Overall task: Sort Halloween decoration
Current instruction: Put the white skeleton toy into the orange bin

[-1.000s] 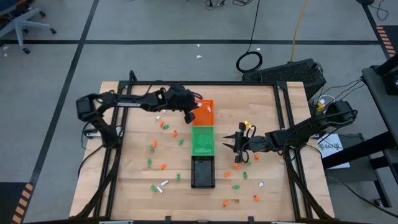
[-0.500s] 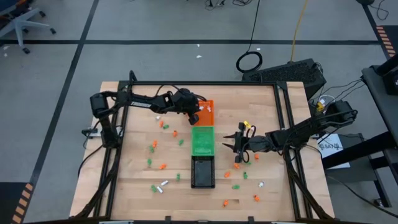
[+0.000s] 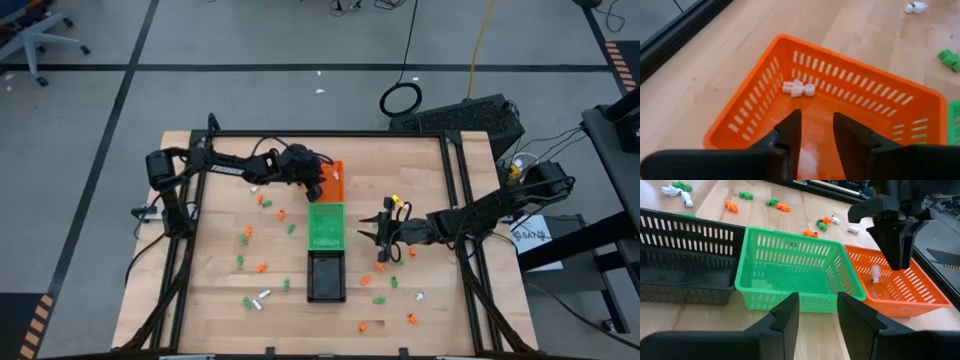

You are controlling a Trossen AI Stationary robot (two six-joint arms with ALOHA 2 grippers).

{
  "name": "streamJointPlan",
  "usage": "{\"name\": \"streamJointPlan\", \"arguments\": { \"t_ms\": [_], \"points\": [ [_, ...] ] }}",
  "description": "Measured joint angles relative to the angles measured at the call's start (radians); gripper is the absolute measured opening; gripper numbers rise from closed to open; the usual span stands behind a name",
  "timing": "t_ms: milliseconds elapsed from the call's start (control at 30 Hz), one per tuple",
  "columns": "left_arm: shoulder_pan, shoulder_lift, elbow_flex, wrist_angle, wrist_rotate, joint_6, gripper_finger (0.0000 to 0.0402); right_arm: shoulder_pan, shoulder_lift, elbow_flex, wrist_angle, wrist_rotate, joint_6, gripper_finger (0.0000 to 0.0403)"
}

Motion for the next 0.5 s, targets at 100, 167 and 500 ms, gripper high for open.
{"name": "streamJointPlan", "arguments": {
  "t_ms": [100, 167, 500],
  "points": [
    [-0.006, -0.013, 0.0, -0.001, -0.005, -0.003, 0.0124, 0.0, 0.0, 0.0, 0.0, 0.008, 0.003, 0.0118],
    [-0.016, -0.036, 0.0, 0.004, -0.013, -0.033, 0.0124, 0.0, 0.0, 0.0, 0.0, 0.048, 0.014, 0.0118],
    [-0.125, -0.229, -0.002, -0.108, -0.161, -0.034, 0.0124, 0.0, -0.045, 0.009, -0.095, 0.156, 0.047, 0.0118]
  ]
}}
